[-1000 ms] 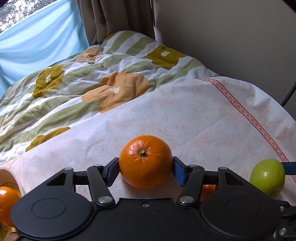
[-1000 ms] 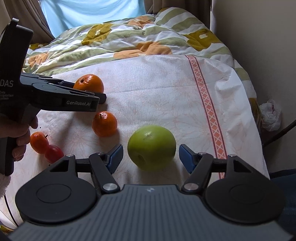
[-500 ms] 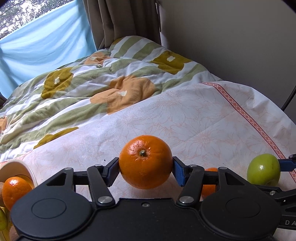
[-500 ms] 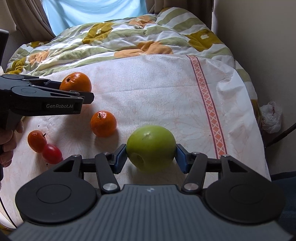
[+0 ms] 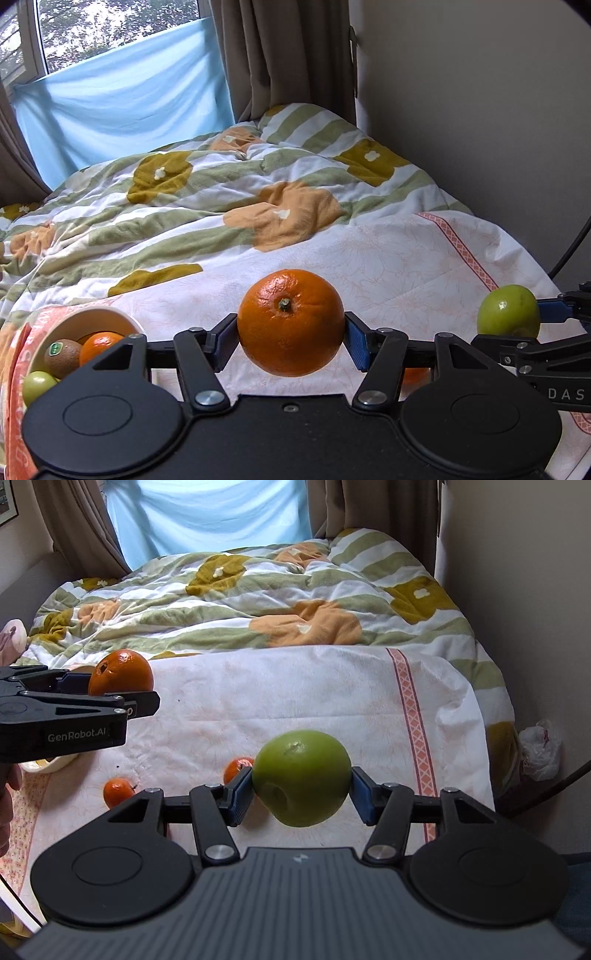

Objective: Organize fruits
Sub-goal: 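Carry apple and orange to the bowl while the left tool releases the orange inside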

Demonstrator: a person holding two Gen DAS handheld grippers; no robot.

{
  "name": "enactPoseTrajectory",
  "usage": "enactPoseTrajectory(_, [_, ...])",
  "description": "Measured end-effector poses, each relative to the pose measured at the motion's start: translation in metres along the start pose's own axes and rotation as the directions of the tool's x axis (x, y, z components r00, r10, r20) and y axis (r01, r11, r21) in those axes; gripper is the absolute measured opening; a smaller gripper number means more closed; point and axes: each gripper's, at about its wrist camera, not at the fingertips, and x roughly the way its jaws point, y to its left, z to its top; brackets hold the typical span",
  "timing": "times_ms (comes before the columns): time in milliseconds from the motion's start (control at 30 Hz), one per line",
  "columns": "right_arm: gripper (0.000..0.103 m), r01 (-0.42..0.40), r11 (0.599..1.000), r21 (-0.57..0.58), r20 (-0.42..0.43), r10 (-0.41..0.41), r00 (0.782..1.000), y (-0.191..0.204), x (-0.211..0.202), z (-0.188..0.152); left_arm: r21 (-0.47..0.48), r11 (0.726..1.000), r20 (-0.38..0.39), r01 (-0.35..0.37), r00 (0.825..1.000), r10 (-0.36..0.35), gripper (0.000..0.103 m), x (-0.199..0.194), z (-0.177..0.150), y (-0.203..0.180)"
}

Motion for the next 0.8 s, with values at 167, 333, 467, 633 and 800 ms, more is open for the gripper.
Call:
enactPoseTrajectory(167, [0.070,-0.047,0.998,-0.037,0.038,0.048,0.998,0.025,-0.013,0.022,-0.053,0.998,0.035,-0.045,0.998,0.047,0.064,-0.037,0.000,0.024])
enactPoseTrajectory(333, [0.070,-0.096,0.992,-0.085,0.066,0.102,0.993,0.063,-0.022,0.041,-0.112,0.988,0.043,-0.106,0.993,0.111,0.064,-0.065,-0.008,0.063])
enactPoseTrajectory(467, [0.070,-0.142,0.984,-0.104,0.074,0.150,0.986,0.102,-0.026,0.054,-0.169,0.974,0.032,-0.153,0.987,0.161,0.064,-0.081,-0.020,0.101])
enactPoseTrajectory(633, [0.070,-0.181,0.973,-0.144,0.066,0.192,0.979,0.155,-0.021,0.063,-0.198,0.961,0.002,-0.193,0.980,0.198,0.064,-0.088,-0.037,0.143])
enactPoseTrajectory(800, [0.070,-0.208,0.964,-0.163,0.038,0.217,0.975,0.205,-0.003,0.063,-0.204,0.957,-0.032,-0.209,0.978,0.207,0.064,-0.081,-0.057,0.181])
